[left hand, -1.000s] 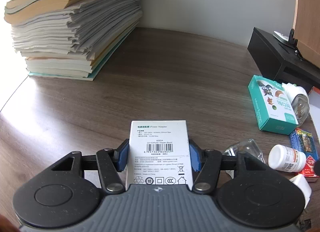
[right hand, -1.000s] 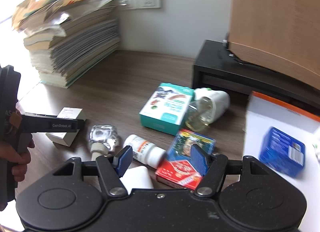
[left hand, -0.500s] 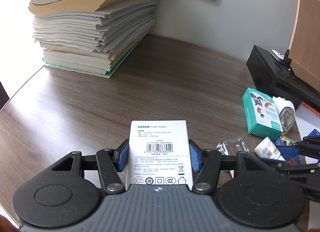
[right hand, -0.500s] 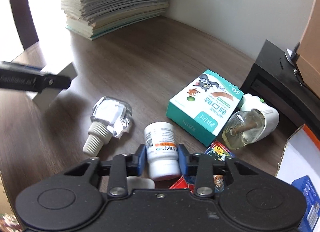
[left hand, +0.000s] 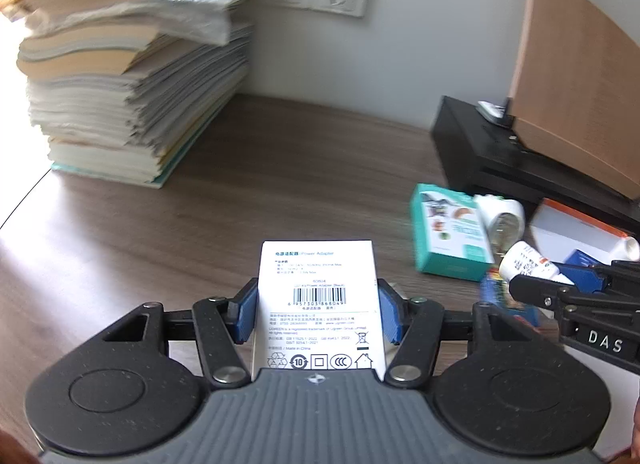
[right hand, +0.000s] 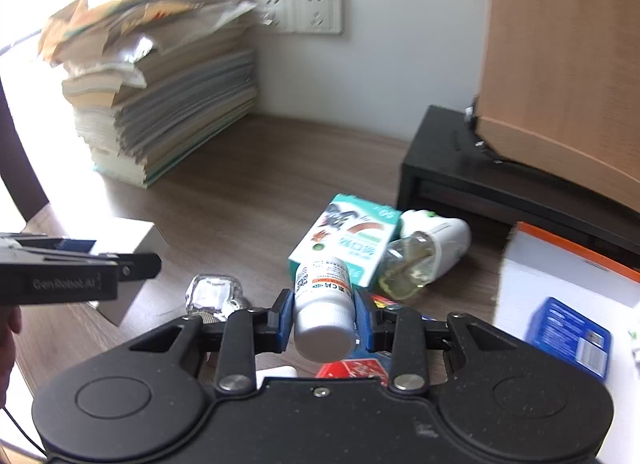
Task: Organize rigid objects
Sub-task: 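Grasp the adapter box with the left tool while the right tool grasps the pill bottle, then carry the adapter box with the left tool while the right tool carries the pill bottle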
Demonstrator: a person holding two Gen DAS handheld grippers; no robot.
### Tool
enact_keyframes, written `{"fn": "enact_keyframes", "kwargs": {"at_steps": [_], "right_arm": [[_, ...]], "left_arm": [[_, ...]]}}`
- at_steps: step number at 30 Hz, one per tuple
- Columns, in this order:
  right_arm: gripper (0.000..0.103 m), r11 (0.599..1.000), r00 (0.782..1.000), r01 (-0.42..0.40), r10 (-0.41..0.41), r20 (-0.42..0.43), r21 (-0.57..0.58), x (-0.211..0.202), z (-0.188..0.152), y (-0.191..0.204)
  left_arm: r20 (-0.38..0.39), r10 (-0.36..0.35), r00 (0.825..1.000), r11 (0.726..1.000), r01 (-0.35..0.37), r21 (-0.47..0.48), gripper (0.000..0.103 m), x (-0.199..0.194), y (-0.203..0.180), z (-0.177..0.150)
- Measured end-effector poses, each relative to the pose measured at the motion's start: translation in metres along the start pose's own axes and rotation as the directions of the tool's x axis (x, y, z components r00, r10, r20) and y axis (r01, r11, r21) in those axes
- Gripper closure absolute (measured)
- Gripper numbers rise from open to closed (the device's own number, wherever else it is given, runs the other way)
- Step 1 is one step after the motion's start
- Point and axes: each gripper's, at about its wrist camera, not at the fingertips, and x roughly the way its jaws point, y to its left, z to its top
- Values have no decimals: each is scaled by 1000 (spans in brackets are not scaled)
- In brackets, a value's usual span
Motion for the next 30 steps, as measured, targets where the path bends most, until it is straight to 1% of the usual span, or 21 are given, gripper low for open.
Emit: {"fn": "enact_keyframes", "kwargs": {"at_steps": [4,7,12,17,22,25,30], "right_arm": [[63,995,997,75,-77,30,63,-29,-9,-11],[63,982,990,134,-140,37,136,-48,-22,-23],[63,942,968,236,-251,33,240,-83,-47,-41],[63,904,944,296,-327,52,309,-122,-68,-61],[63,872,922,334,-381,67,359,-155,-84,-88],[63,863,918,339,-391,70,375,-169,-91,-106],[63,860,914,340,-397,81,381,-188,-98,-137]], "left_arm": [[7,-61,998,996,60,58,44,-6,-22,-2],[7,-113,994,987,112,114,44,-13,-43,-6],[-6,-214,977,959,211,190,44,-27,-80,-15],[-19,-293,956,923,287,256,44,-40,-119,-25],[-29,-334,942,900,328,288,44,-45,-159,-30],[-35,-347,937,896,343,281,44,-48,-181,-33],[-37,-344,938,898,341,277,44,-48,-214,-37]]}}
